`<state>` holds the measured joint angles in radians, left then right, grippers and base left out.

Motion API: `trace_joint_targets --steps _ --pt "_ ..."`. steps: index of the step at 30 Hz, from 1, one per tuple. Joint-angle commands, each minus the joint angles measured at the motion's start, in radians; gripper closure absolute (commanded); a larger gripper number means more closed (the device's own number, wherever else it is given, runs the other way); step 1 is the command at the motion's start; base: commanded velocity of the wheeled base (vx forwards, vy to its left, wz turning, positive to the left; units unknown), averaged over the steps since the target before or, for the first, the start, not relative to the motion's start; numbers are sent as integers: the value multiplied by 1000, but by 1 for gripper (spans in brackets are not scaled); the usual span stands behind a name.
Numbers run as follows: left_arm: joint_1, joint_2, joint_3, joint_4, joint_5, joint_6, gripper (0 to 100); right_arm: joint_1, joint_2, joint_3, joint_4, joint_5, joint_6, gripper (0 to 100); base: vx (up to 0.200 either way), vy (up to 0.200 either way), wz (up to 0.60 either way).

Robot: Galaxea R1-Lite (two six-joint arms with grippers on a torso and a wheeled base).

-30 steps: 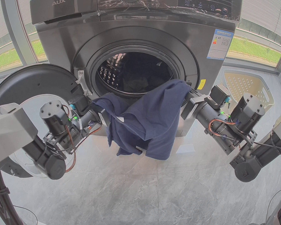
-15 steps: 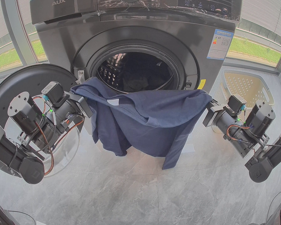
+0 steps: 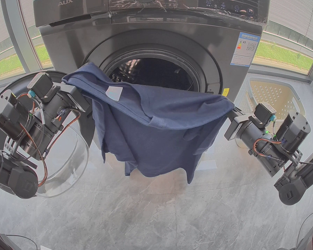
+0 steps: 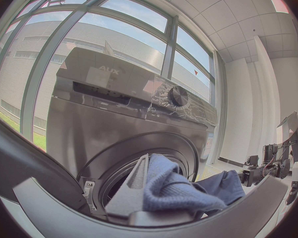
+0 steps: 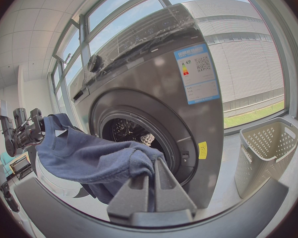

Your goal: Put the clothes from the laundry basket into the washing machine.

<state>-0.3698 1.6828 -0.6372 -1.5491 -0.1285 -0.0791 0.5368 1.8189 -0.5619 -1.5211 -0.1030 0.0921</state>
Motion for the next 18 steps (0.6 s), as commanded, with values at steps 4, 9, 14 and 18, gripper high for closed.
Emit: trace_joint_targets --steps 4,9,14,18 --pt "-6 -14 -18 1 12 -1 100 5 -46 -10 7 0 -8 100 0 0 0" --pt "-15 0 2 1 26 1 100 -12 -46 -7 9 -1 -14 100 0 0 0" --pt "-15 18 13 1 26 1 100 -32 -44 -10 12 -1 -14 100 0 0 0" --pt "-15 18 31 1 20 2 100 -40 -46 -10 12 -1 -14 100 0 0 0"
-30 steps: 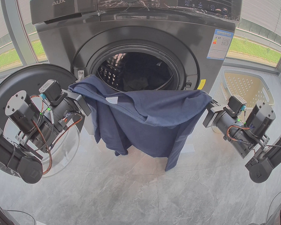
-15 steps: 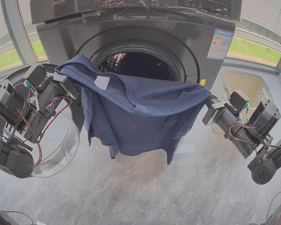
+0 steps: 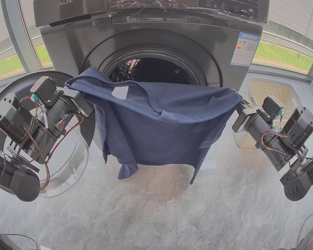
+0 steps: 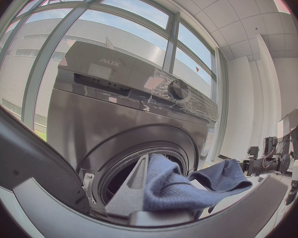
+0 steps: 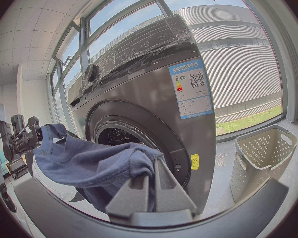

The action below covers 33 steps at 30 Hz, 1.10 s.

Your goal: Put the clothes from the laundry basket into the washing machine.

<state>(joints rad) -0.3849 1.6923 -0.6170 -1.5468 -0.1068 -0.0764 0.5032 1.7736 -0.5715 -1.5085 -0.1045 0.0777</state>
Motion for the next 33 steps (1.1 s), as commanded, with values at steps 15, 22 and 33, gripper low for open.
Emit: trace_joint_targets --steps 15,22,33 --pt "-94 84 40 -4 -5 9 100 17 21 19 -4 0 13 100 0 0 0" --pt "-132 141 -47 -3 -34 15 100 44 127 48 -15 15 16 100 0 0 0" --pt "-134 145 -112 -3 -30 12 100 130 299 157 -21 29 13 0 0 0 0"
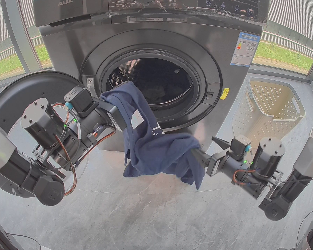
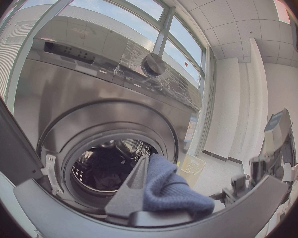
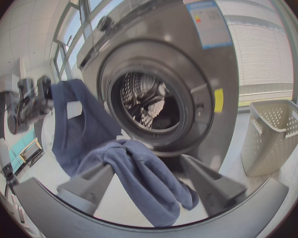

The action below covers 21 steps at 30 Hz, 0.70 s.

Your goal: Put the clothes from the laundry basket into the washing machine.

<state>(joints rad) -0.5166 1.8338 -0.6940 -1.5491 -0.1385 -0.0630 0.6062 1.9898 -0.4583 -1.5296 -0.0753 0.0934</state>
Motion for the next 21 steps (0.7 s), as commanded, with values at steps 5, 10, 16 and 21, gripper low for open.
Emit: trace_joint_targets --steps 5,10,16,21 --pt "1 -1 -48 0 4 -5 100 70 126 93 5 0 -1 0 0 0 0" --pt "-2 -1 -48 0 4 -3 100 92 173 93 5 8 -1 0 0 0 0" --pt "-3 -4 -45 -2 2 -3 100 121 239 -26 9 6 -8 0 0 0 0" --pt "-31 -11 -41 -2 2 -3 100 130 261 -203 16 11 -9 0 0 0 0"
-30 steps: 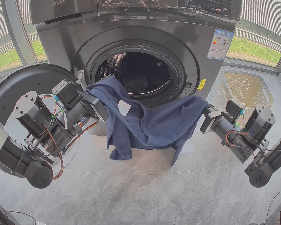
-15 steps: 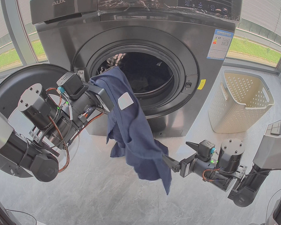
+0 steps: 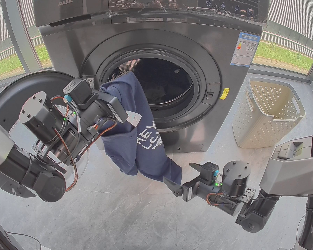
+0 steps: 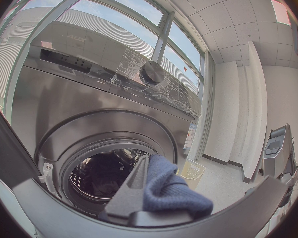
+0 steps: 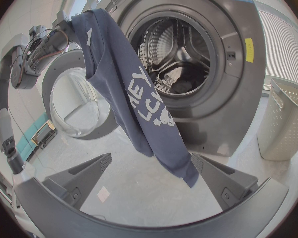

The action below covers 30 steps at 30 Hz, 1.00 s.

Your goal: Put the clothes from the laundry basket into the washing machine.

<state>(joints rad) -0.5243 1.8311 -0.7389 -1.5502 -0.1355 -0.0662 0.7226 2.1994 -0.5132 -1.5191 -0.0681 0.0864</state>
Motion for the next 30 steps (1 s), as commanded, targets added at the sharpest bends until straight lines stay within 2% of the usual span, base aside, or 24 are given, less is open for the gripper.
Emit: trace_joint_targets --steps 1,5,14,23,30 --pt "-28 -9 4 -2 -1 2 100 14 51 -169 7 8 -2 0 0 0 0" --pt "-36 -15 -2 -2 -1 2 100 41 62 -237 5 33 -4 0 0 0 0" --pt "-37 -29 -4 -1 -1 2 100 58 132 -373 28 34 -25 0 0 0 0" --pt "-71 -53 0 1 1 3 100 17 206 -539 68 40 -50 0 0 0 0" --pt "-76 -75 0 2 -1 3 100 -29 247 -627 97 40 -65 0 0 0 0"
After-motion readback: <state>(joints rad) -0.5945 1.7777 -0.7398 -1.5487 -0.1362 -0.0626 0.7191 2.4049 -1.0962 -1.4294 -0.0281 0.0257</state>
